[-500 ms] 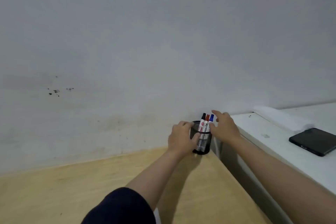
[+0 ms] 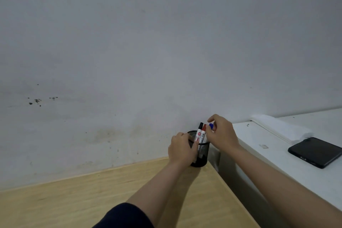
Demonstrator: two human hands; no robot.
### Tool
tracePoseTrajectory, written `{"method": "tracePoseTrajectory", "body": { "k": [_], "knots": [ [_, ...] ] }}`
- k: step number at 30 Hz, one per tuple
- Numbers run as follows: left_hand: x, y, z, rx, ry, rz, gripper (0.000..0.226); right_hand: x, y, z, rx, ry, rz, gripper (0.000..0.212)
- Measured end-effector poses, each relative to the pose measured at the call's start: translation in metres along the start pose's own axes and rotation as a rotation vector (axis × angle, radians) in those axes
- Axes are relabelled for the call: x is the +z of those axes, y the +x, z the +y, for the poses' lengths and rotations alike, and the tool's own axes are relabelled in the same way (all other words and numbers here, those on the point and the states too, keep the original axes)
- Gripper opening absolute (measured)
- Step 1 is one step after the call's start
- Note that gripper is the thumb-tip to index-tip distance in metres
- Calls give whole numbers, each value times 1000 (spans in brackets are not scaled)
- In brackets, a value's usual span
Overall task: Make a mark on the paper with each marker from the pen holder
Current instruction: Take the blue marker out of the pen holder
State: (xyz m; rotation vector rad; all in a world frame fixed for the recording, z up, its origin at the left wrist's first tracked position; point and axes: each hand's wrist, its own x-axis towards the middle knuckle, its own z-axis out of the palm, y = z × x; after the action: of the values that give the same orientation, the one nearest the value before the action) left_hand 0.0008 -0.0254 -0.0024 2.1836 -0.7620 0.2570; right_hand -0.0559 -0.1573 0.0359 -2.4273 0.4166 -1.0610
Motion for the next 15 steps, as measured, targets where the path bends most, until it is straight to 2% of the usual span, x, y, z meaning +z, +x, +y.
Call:
{"method": "tracePoseTrajectory", "body": {
  "k": [3,6,8,13,15],
  "knots": [
    [-13,-12,15,-22,-163,31,23,-22,-13,-17,-116,21,129,4],
    [-36,-30,34,-119,-535,58,16,-43,-37,-36,-189,127,264,5],
    [-53,-41,45,-164,-730,46,15,-53,-61,-52,-166,243,327,7],
    [-105,-77,66,-285,-1081,56,13,-58,-117,-87,-69,538,292,10],
    [-123,-92,69,-299,-1137,64,15,-56,-133,-103,-65,628,227,15]
  ]
}}
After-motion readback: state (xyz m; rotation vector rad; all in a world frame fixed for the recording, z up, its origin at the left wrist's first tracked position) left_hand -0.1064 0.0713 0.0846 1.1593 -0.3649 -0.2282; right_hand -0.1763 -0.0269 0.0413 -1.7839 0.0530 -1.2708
